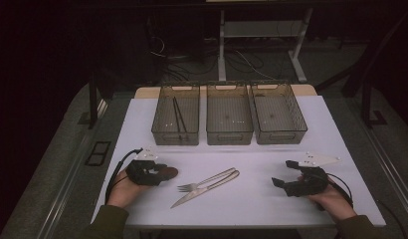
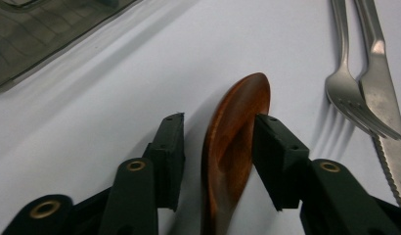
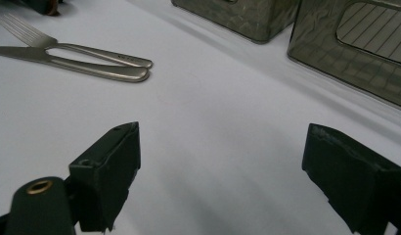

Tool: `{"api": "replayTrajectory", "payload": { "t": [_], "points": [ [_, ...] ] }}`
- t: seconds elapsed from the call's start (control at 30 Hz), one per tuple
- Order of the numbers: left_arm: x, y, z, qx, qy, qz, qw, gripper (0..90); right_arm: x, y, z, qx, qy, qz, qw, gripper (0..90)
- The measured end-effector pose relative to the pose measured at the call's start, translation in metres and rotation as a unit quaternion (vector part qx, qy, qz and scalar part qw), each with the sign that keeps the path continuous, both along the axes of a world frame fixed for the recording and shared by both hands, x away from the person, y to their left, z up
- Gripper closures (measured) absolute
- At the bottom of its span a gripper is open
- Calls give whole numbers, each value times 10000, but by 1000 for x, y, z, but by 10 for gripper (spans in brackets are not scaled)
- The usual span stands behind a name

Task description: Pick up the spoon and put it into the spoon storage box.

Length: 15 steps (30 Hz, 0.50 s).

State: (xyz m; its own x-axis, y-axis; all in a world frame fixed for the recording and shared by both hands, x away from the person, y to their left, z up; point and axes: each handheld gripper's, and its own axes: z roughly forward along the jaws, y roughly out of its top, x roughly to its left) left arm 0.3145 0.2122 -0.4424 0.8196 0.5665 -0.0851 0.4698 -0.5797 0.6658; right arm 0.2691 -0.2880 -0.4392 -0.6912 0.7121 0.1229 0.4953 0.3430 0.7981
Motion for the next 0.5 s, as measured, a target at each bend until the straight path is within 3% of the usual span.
{"api": "replayTrajectory", "payload": {
  "t": [0.33, 0.5],
  "points": [
    [-2, -2, 1, 6, 56, -239, 9997, 722, 0, -1, 0, 12, 3, -25, 10000, 137],
    [-2, -4, 3, 101, -9, -310, 9995, 789, 0, -1, 1, 16, -24, -34, 10000, 137]
  ]
}}
